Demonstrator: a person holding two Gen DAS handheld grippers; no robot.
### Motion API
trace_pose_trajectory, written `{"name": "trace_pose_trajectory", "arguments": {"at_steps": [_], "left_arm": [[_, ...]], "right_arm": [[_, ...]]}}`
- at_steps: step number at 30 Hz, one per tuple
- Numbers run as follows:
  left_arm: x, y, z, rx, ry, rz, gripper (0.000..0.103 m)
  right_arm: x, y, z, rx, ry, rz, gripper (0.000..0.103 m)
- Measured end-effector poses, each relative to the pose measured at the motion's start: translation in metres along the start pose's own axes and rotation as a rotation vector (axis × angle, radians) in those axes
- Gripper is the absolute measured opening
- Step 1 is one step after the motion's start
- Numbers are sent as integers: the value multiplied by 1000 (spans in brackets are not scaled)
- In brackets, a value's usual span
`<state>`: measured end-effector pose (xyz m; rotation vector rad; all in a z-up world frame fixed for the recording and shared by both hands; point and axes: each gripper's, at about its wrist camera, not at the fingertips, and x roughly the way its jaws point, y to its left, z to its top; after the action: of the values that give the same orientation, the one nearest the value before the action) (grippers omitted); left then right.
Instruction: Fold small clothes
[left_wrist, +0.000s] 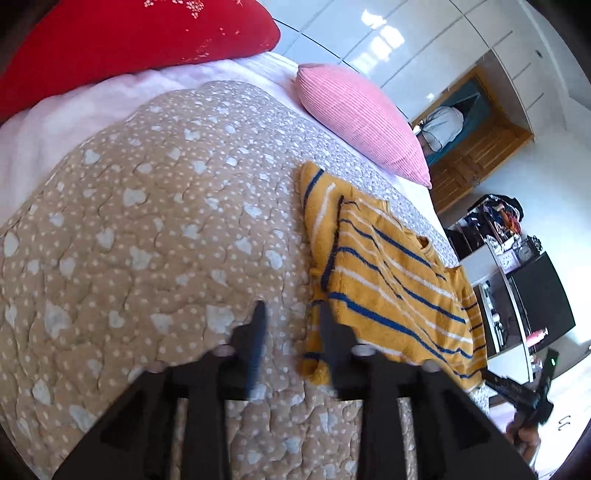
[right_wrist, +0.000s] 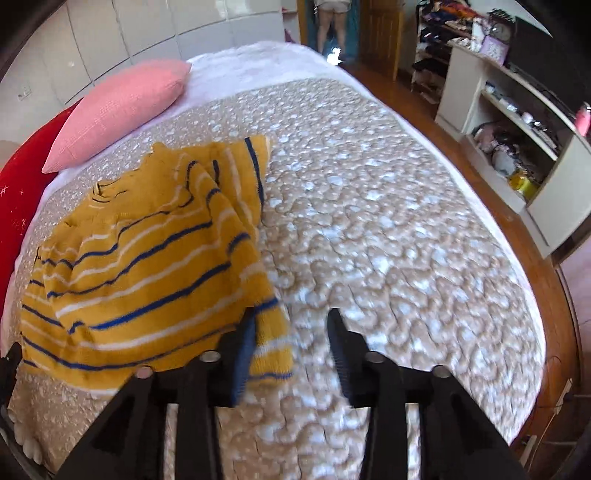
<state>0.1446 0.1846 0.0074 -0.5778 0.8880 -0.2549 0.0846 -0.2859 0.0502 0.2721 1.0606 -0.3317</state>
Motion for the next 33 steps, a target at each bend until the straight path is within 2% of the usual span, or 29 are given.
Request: {"name": "trace_pose_trajectory", "arguments": {"at_steps": [5,8,9,12,15,18,20,21,23,26,29,33], "left_arm": [[-8,-1,-2,5,-30,17,50],[-18,2,-2,1,-66,35,55],[-23,3,0,1,-81,45,58],[-33,13,4,-21,-110,86,61],[-41,32,11,-84,-128,92,61],[-54,52,17,-144,-161,99,61],[-62,64,19,-181,-181,103,61],[-65,69,21,-196,-188,104,61],[-70,81,23,-233,-197,103,61],[-71,91,25,-266,-198,96,61],[-70,95,27,-275,-197,100,61],[-65,93,28,-264,-187,105,61]], "right_arm": [[-28,-8,-26,-6,-71,11,49],[-40,6,-27,-68,-120,61,51],[-44,16,-28,-103,-134,84,54],[-59,61,-39,-232,-158,159,61],[-60,120,-52,-388,-150,224,62],[-49,179,-64,-548,-145,254,63],[-41,231,-82,-718,-163,245,63],[-37,244,-88,-770,-170,240,64],[-26,285,-111,-936,-193,196,68],[-9,321,-133,-1091,-214,117,69],[5,340,-139,-1151,-270,41,70],[19,363,-133,-1163,-285,0,72]]}}
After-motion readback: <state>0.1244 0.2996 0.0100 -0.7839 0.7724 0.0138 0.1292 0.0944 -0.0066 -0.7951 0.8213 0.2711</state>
